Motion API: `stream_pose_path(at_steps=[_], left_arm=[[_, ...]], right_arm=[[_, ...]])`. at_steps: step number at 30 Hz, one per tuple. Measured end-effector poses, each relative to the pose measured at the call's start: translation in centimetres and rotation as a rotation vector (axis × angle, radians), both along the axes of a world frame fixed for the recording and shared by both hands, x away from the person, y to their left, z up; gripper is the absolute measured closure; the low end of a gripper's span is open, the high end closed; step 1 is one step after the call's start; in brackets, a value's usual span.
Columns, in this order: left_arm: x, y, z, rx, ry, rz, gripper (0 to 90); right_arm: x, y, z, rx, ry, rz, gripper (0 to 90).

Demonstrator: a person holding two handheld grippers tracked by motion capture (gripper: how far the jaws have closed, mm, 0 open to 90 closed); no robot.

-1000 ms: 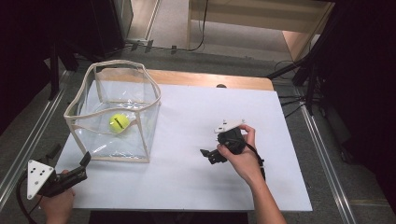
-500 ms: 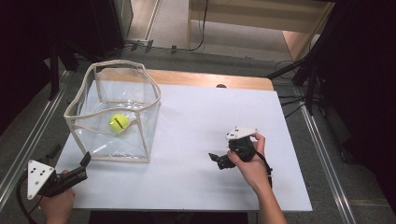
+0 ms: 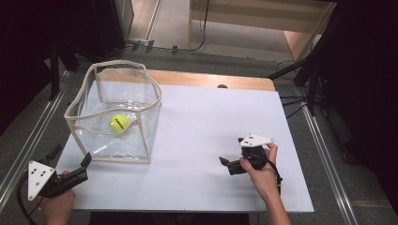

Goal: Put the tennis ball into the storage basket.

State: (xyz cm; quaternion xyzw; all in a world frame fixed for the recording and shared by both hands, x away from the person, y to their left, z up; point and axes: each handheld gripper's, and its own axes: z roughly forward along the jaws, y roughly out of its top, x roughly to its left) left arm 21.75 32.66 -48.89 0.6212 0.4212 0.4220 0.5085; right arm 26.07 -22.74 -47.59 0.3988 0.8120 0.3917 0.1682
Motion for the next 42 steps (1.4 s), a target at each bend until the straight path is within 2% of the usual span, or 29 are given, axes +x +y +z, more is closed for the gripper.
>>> stream_pose_path(at_steps=[22,29,32,37,39,42], left_arm=[[0.0,0.0,0.0,0.006,0.000,0.000,6.9],[0.0,0.0,0.0,0.006,-0.001,0.000,6.9],[0.0,0.0,0.0,0.005,-0.001,-0.001,6.9],[0.0,0.0,0.0,0.001,-0.001,-0.002,6.9],[0.0,0.0,0.0,0.001,-0.001,-0.002,6.9],[0.0,0.0,0.0,0.001,-0.001,-0.002,6.9]], right_arm=[[-3.3,-5.1,-1.8,0.082,-0.039,-0.119,0.0],[-4.2,-6.2,-2.3,0.101,-0.042,-0.152,0.0],[-4.5,-6.7,-2.5,0.104,-0.067,-0.162,0.0],[-4.9,-7.5,-2.8,0.118,-0.066,-0.191,0.0],[-5.0,-7.9,-2.9,0.125,-0.085,-0.190,0.0],[-5.4,-8.3,-3.1,0.147,-0.086,-0.192,0.0]])
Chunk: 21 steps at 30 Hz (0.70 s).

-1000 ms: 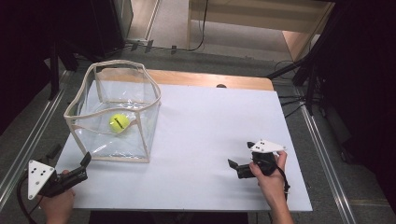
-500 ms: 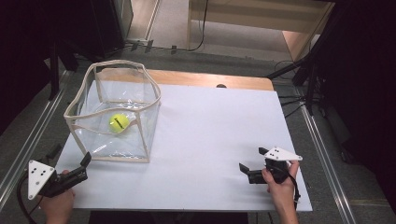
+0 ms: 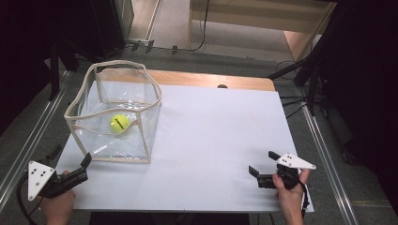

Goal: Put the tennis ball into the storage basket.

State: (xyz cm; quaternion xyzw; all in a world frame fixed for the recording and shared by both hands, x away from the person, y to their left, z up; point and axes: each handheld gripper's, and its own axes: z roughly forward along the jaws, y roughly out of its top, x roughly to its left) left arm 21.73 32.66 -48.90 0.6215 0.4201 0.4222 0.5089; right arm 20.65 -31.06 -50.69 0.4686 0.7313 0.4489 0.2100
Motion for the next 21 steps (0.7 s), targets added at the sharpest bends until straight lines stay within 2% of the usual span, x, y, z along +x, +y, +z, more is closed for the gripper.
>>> stream_pose_path(at_steps=[5,7,16,21], left_arm=[[0.0,0.0,0.0,-0.002,0.000,0.000,6.9],[0.0,0.0,0.0,-0.004,-0.001,0.000,6.9],[0.0,0.1,0.0,-0.017,0.002,-0.002,6.9],[0.0,0.2,0.0,-0.023,0.002,-0.003,6.9]], right_arm=[[-0.3,-0.6,-0.4,0.004,-0.003,-0.019,0.0],[-0.6,-1.1,-0.5,0.007,-0.020,-0.032,0.0],[-1.6,-3.2,-0.2,0.063,-0.060,-0.098,0.0],[-2.0,-3.9,-0.2,0.074,-0.069,-0.118,0.0]])
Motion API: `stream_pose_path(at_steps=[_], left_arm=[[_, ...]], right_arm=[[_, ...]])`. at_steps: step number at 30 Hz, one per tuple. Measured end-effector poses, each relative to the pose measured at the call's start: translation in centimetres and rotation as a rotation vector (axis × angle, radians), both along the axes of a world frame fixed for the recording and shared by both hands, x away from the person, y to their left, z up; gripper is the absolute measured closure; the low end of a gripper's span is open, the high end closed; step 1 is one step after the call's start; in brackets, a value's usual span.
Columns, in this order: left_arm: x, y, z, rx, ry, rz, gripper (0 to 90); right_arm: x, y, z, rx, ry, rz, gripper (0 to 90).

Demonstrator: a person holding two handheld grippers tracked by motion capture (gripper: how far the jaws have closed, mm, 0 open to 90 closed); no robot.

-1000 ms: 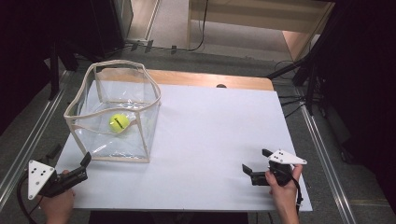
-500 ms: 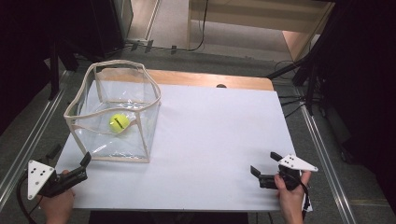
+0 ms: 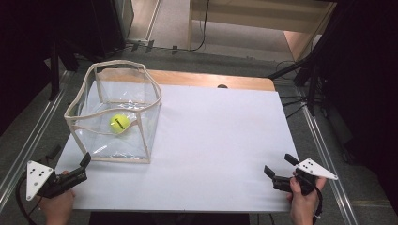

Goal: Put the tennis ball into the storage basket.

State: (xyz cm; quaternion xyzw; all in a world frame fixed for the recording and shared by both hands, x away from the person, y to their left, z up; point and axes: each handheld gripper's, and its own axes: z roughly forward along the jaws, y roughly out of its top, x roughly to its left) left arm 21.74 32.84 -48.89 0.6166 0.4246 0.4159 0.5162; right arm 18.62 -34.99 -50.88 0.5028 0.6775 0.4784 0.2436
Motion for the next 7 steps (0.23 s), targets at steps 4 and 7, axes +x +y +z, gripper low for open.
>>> stream_pose_path(at_steps=[4,7], left_arm=[[0.00,0.02,0.00,0.000,-0.001,0.001,6.9],[0.01,0.02,0.01,0.001,0.001,0.001,6.9]], right_arm=[[-0.14,-0.23,-0.03,0.005,-0.004,-0.011,0.0],[-0.10,-0.27,-0.07,0.009,-0.004,-0.006,0.0]])
